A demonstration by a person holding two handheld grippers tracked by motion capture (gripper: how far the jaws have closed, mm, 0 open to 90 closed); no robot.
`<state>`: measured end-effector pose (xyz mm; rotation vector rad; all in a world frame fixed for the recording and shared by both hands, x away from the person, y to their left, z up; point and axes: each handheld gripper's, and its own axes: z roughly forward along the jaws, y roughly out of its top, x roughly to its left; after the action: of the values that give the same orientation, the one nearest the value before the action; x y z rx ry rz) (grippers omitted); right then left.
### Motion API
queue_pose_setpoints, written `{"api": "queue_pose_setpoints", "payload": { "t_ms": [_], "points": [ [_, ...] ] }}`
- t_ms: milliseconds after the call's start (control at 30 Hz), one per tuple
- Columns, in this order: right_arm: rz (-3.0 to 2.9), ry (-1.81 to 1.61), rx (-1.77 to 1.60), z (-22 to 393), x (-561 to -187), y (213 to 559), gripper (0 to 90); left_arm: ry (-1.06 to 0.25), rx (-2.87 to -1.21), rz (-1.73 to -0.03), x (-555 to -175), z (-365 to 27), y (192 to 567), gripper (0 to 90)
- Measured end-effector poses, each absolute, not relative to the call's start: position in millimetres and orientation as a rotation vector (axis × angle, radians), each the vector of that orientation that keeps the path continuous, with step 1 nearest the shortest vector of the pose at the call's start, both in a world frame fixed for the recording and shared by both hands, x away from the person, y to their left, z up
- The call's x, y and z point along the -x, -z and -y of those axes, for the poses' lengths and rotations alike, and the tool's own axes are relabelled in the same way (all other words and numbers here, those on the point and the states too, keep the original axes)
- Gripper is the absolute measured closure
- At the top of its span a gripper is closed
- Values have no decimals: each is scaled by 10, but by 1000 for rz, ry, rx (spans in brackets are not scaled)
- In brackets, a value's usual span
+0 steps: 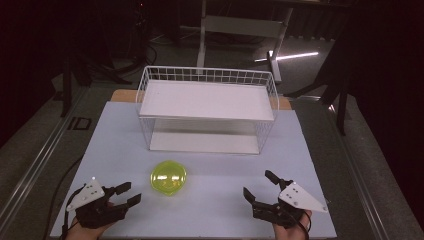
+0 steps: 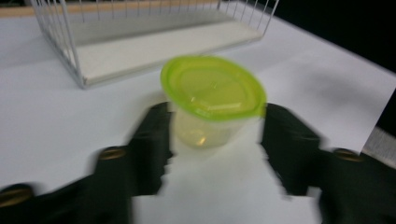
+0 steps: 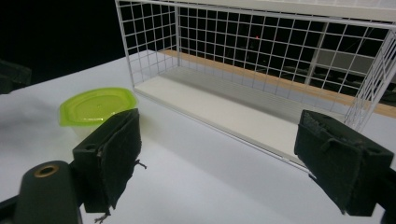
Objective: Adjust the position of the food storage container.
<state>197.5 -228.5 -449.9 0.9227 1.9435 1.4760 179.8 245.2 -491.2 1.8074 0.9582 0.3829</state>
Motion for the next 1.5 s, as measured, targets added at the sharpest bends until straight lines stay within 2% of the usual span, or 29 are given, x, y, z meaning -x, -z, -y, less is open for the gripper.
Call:
{"api": "queue_pose_setpoints", "payload": {
  "t_ms": [33,67,133,300,767,1267,1367,1500],
  "points": [
    [-1949,-1471,-919,2279,-1971,4501,148,-376,-1833,-967,-1809,-2447,4936,597],
    [-1952,-1469,-911,2269,-1968,4505,149,-377,-1872,-976,-1821,-2430,4974,707],
    [-1955,-1468,-906,2266,-1968,4506,149,-371,-1902,-991,-1838,-2400,5037,789],
    [-1956,-1474,-912,2264,-1977,4508,149,-358,-1950,-1012,-1902,-2334,5145,893],
    [-1979,-1480,-917,2267,-1983,4526,150,-339,-2035,-1037,-2362,-2055,5283,900],
    [-1986,-1479,-914,2262,-1980,4530,150,-326,-2055,-1033,-2701,-1736,5310,899],
    [-1991,-1481,-910,2262,-1973,4528,150,-319,-2052,-1049,-2701,-1738,5304,899],
    [-1988,-1483,-912,2269,-1979,4532,150,-307,-2059,-1048,-2511,-1787,5263,899]
  ]
}}
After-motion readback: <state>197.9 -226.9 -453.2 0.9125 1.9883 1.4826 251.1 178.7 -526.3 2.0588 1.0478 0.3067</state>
